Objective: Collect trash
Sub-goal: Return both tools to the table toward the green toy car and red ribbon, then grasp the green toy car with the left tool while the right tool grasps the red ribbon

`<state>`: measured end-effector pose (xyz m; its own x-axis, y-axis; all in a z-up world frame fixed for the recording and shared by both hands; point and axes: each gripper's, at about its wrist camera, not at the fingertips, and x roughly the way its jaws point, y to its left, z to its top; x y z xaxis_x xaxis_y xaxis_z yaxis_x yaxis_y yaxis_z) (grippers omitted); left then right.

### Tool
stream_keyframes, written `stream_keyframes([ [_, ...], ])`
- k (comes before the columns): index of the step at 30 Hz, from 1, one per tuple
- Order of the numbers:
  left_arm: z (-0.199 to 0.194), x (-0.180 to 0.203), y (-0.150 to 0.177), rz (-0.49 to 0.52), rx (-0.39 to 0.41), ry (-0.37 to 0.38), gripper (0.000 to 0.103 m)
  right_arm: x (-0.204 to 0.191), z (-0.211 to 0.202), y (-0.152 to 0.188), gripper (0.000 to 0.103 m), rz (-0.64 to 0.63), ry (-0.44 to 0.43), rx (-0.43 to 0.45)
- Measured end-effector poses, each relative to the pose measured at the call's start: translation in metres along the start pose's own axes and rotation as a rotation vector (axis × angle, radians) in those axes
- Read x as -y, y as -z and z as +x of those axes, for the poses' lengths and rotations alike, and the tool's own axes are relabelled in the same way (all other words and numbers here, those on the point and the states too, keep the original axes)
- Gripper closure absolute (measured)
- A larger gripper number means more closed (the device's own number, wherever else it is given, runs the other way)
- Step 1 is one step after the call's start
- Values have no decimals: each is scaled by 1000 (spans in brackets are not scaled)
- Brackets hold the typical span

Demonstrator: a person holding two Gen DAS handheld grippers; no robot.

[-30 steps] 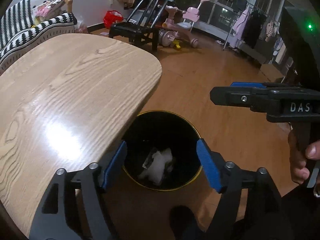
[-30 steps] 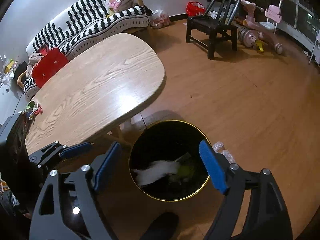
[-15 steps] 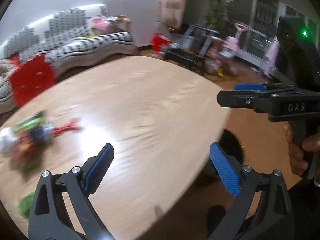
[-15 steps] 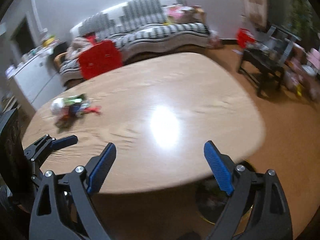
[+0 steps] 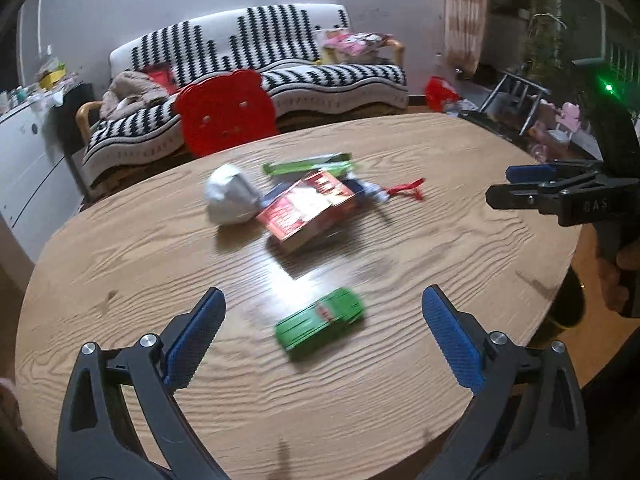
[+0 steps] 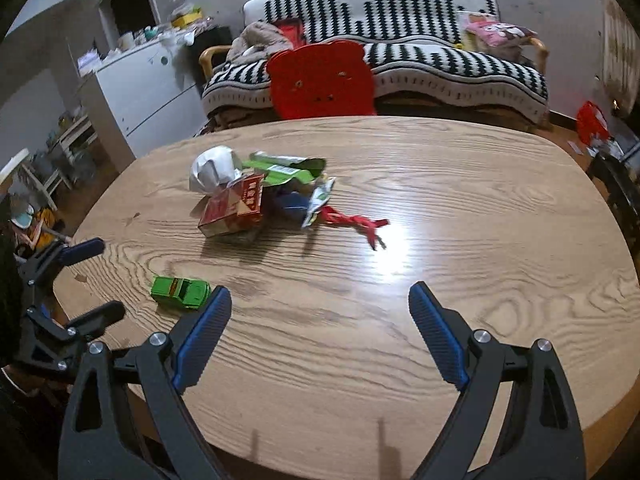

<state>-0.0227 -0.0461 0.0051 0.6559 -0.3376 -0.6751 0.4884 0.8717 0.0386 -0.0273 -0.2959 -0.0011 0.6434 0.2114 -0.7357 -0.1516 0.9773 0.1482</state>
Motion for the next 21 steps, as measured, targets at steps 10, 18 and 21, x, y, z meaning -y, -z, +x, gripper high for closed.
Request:
stream_keyframes([
  [10, 23, 0, 9, 71, -54, 15, 7, 4, 28, -4, 16, -11, -3, -43],
  [18, 73, -10, 21, 134, -173, 35, 7, 23, 74, -6, 16, -56, 57, -145],
  [21, 83, -11, 24, 136, -197, 44, 7, 34, 99, -9, 16, -75, 110, -181],
])
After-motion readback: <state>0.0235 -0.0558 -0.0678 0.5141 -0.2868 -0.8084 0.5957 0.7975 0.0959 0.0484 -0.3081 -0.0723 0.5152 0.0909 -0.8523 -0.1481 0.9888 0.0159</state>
